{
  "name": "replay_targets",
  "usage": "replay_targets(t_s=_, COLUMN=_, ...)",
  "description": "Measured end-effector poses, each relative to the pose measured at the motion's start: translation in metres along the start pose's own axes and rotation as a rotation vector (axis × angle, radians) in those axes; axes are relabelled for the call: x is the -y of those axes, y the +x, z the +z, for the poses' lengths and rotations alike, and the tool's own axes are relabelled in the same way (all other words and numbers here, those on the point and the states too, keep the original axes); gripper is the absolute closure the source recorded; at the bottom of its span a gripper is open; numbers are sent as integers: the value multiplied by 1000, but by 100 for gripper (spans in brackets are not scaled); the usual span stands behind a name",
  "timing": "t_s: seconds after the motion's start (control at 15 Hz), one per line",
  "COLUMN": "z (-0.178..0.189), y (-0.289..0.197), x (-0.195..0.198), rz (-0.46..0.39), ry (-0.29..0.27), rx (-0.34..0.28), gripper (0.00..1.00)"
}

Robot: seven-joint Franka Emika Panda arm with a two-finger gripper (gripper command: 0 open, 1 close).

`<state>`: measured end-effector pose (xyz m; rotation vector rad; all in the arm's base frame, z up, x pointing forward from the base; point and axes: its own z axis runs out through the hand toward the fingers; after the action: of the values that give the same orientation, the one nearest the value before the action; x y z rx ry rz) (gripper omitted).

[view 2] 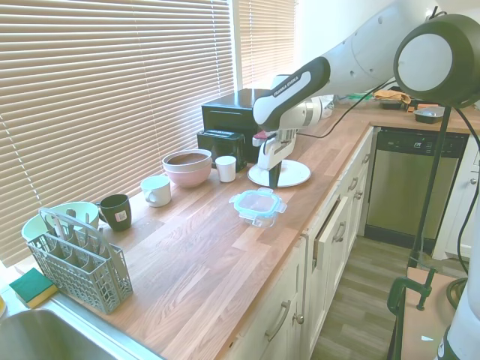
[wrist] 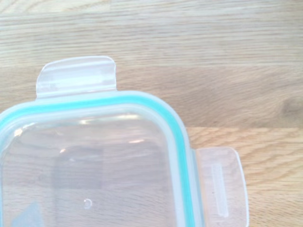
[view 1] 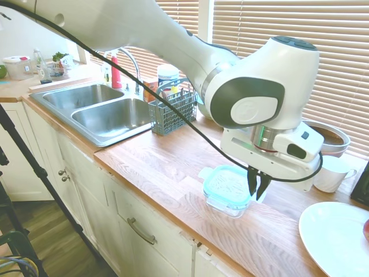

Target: Cover the lid of the food container

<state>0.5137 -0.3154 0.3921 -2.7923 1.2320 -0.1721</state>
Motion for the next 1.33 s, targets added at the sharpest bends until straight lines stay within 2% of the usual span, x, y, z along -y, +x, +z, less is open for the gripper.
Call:
replay_targets(t_s=0.2, z=-7, y=0, x=1, rz=0, ry=8, rx=-12, gripper=100)
replay_targets(t_s=0.6, z=-55, y=-25, x=22, rz=-44, ry=42, rx=-60, gripper=100)
replay_targets(t_s=1.0, z=-104, y=-109, x=93, rz=-133, ry=7, rx=-115, gripper=100)
replay_targets(t_s=1.27, z=-102, y=-111, x=94, rz=-135, ry=4, rx=-107, gripper=100)
replay_targets(t_s=1.33, z=-101, y=-112, x=94, rz=-136, ry=2, rx=-103, gripper=0)
